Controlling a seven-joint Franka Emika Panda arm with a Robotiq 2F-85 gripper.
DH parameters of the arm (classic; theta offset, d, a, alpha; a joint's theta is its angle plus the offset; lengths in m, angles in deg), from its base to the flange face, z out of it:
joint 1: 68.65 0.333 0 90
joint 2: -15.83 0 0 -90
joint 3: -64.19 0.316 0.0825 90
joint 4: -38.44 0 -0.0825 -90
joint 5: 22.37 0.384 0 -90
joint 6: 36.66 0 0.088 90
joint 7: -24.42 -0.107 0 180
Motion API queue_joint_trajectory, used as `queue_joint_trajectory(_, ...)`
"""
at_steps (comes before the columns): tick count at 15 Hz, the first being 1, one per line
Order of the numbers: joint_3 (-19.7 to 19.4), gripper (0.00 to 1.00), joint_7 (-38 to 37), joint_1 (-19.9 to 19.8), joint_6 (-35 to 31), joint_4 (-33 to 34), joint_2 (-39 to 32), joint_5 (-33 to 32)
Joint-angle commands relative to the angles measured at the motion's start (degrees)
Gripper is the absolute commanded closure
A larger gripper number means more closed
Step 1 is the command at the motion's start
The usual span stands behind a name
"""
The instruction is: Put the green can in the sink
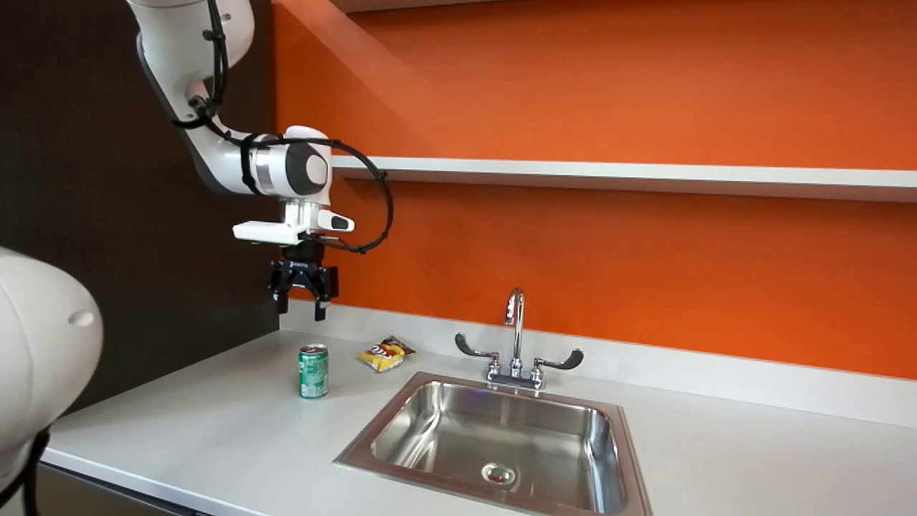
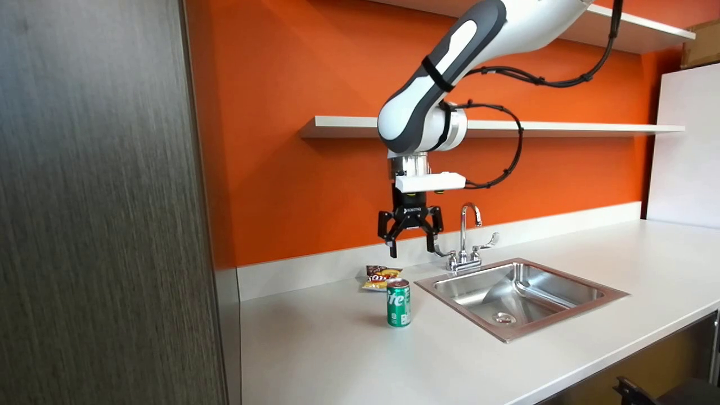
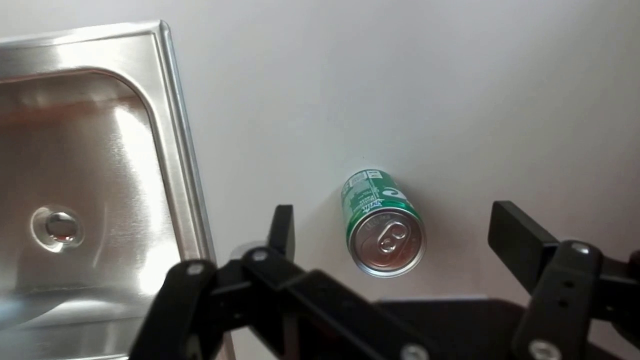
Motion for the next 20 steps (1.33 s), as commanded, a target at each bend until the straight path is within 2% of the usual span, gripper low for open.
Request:
queue_joint_trajectory(1, 0.2, 0.00, 1.4, 1.0, -1.0, 3.1, -4.0, -0.3)
queue_joint_trajectory(7, 0.1, 0.00, 2.8, 2.1, -2.0, 5.8, -8.6, 0.4)
queue_joint_trajectory(20, -1.9, 0.00, 2.3, 1.8, -3.2, 11.9, -17.0, 0.7)
